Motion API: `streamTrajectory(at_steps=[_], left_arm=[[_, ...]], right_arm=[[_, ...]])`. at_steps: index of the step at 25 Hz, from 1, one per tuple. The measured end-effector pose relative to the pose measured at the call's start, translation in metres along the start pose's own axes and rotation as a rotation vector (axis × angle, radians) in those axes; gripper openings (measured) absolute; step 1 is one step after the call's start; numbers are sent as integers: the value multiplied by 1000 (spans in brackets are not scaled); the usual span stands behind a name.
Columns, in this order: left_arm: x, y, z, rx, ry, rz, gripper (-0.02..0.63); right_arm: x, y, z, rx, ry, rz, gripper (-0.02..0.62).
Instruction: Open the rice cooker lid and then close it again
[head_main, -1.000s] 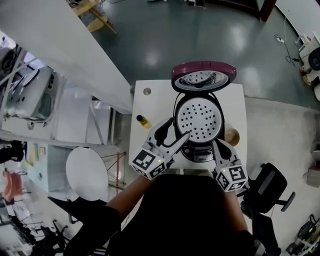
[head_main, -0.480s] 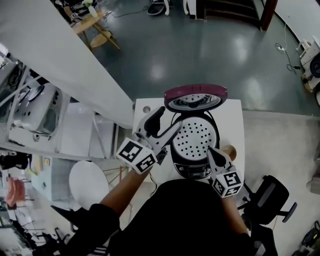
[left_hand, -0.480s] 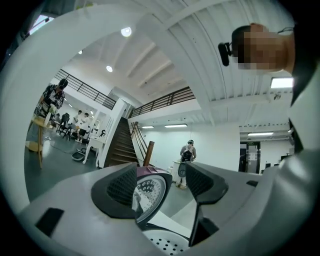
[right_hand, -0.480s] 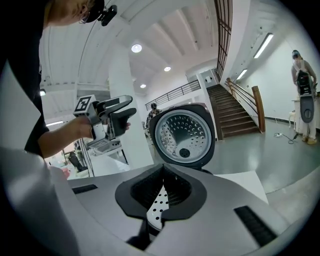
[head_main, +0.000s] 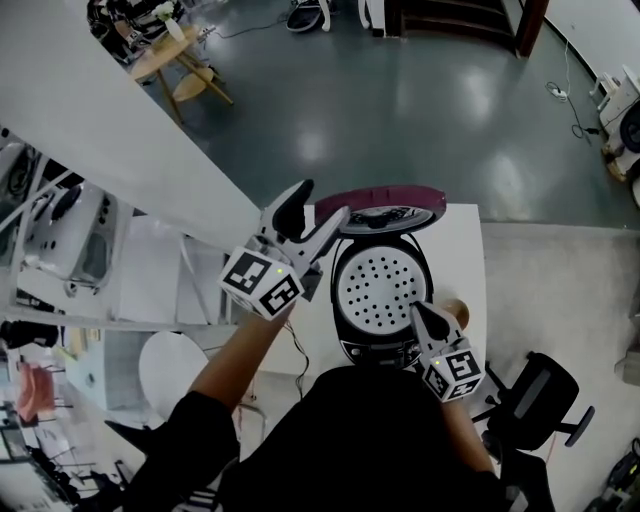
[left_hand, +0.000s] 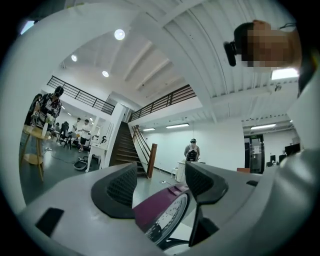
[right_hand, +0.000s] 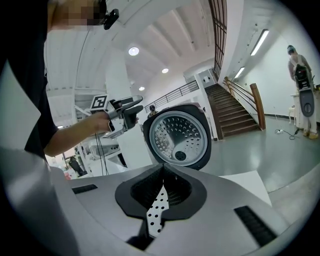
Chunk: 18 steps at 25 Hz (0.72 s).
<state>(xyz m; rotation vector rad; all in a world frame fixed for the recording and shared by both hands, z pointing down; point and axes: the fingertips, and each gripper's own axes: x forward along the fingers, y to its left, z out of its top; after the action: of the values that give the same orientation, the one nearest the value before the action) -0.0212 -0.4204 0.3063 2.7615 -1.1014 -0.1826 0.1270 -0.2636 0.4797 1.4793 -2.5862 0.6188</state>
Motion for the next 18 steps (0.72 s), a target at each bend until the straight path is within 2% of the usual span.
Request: streamTrajectory(at_steps=[4, 9, 12, 18], left_arm=[[17, 10, -3, 29, 34, -22, 280], [32, 21, -23, 55, 126, -65, 279], [38, 29, -33, 34, 168, -86, 279], [45, 24, -55, -1, 295, -209, 274]], right_arm=[[2, -13, 5, 31, -28, -15, 0], [5, -17, 6, 35, -22, -23, 0], [6, -24, 2, 48, -5, -36, 0], [0, -52, 8, 72, -14, -102, 0]])
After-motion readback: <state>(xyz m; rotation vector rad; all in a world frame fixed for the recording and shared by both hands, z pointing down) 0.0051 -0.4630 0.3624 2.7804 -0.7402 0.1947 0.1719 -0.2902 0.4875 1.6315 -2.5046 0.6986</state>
